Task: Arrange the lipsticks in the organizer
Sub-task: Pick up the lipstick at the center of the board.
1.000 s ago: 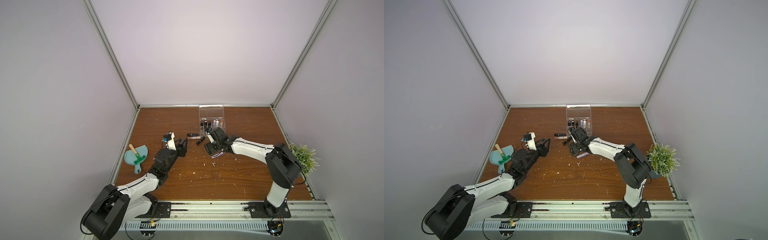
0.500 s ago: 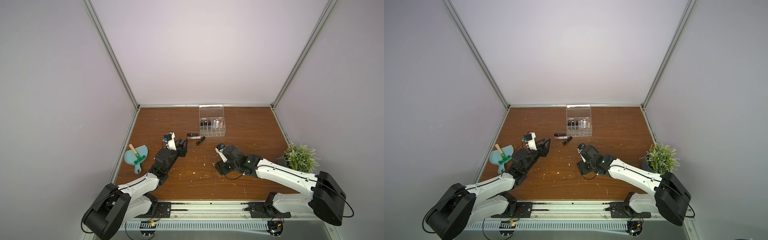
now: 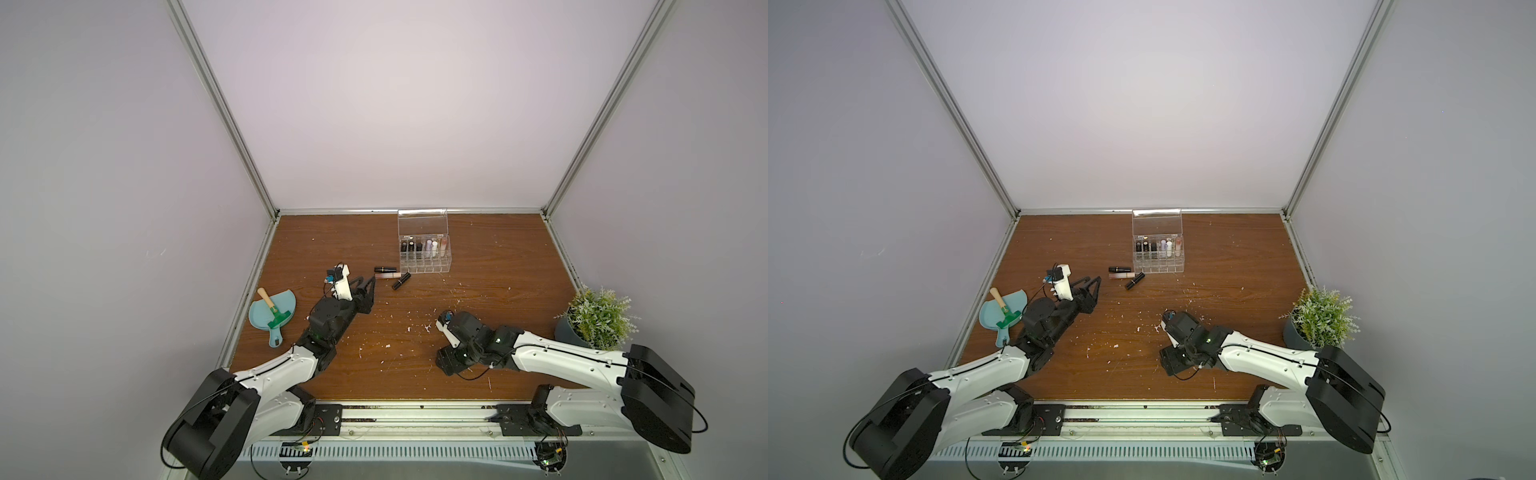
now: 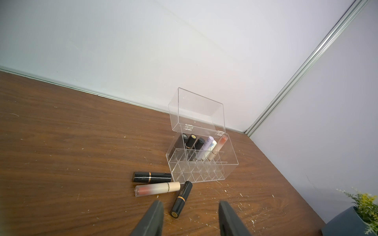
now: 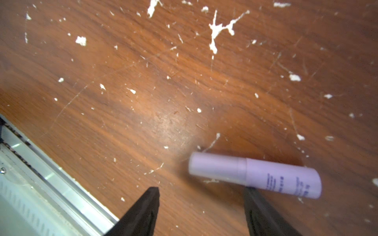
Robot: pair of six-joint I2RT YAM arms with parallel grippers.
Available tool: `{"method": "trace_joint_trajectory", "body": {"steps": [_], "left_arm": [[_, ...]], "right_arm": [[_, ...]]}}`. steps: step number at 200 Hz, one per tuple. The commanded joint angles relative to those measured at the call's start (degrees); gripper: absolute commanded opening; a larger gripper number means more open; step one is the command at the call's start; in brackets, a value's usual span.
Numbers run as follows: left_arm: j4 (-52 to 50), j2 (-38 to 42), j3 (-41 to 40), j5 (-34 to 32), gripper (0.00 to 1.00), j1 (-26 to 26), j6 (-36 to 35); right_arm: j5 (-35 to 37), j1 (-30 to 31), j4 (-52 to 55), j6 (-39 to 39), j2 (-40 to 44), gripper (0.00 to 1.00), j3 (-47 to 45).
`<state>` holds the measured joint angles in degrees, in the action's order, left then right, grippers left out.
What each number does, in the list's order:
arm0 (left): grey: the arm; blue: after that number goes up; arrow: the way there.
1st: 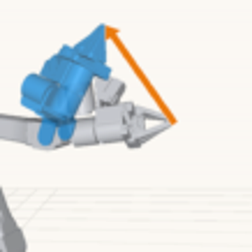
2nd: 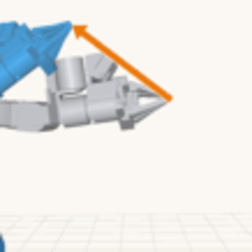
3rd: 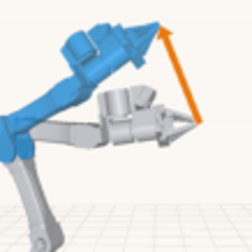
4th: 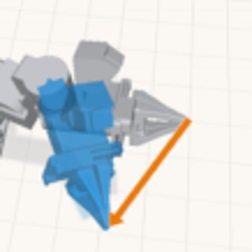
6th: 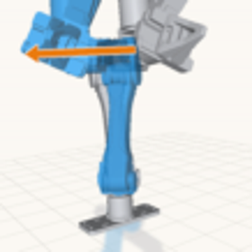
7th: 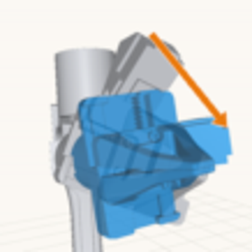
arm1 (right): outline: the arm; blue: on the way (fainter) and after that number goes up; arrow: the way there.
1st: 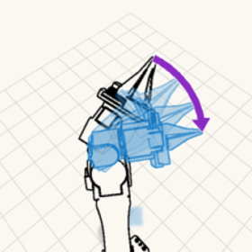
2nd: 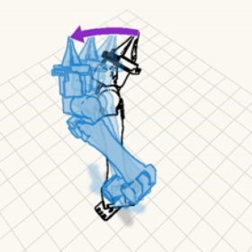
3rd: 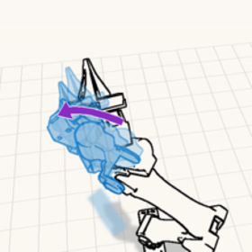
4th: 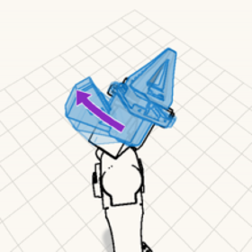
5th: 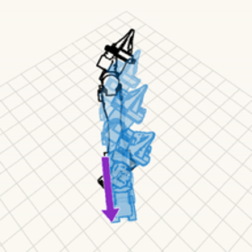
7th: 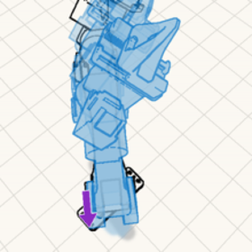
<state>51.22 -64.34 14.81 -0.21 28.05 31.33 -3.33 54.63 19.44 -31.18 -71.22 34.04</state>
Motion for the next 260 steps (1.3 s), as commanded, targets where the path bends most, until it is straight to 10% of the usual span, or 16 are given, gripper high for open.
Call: {"method": "trace_joint_trajectory", "body": {"steps": [1,138,260], "left_arm": [[0.65,0.46,-0.21,0.44,0.48,-0.59,-0.04],[0.37,0.62,-0.1,0.37,0.48,-0.55,-0.29],[0.02,0.81,-0.03,0.44,0.48,-0.59,-0.31]], "right_arm": [[0.81,0.12,-1.26,-1.13,0.71,0.73,-0.47],[5.15,-5.73,-5.36,4.48,-9.89,0.76,5.09],[11.55,-0.23,1.72,4.66,-14.33,0.51,9.16]]}}
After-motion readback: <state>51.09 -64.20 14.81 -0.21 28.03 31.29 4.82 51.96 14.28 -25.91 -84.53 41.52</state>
